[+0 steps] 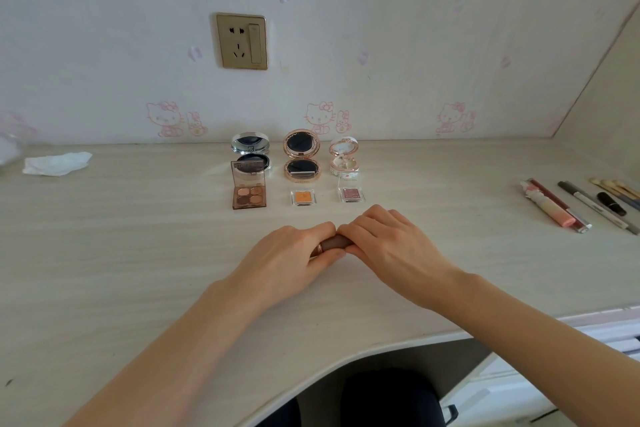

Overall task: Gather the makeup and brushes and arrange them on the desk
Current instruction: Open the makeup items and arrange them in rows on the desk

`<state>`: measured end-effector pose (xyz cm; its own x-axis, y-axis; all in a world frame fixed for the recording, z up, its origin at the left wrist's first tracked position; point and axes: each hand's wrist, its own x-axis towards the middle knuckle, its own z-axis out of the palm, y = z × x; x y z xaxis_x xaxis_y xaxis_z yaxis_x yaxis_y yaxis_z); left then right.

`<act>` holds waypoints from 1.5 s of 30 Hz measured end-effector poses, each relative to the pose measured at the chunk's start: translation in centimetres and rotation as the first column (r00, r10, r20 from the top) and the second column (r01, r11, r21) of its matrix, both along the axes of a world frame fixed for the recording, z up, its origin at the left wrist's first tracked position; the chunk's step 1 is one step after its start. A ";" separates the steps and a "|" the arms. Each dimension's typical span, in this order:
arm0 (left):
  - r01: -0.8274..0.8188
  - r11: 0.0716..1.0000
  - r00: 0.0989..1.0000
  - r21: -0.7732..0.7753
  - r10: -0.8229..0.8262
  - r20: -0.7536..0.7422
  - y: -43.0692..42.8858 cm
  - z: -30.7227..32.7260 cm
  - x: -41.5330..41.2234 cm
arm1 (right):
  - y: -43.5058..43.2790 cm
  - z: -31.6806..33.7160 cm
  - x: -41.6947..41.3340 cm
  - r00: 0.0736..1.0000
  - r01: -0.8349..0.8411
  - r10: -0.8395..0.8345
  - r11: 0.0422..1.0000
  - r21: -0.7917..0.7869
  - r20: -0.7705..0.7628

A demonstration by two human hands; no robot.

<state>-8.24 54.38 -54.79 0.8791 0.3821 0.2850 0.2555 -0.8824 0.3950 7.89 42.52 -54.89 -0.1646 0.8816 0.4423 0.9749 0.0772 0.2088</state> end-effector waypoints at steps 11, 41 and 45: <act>-0.061 0.988 0.997 0.142 0.066 -0.027 -0.7 0.1 0.4 | 0.2 0.5 0.1 0.999 -0.040 0.039 0.998 0.040 0.031; -0.045 0.879 0.978 -0.474 0.136 0.158 0.6 -0.5 0.4 | -0.5 3.5 0.4 -0.388 0.070 0.008 0.997 -0.021 -0.922; -0.020 0.849 0.961 -0.528 0.162 0.224 0.4 -0.3 0.6 | -0.6 3.4 0.4 -0.397 0.078 -0.019 0.996 -0.054 -0.918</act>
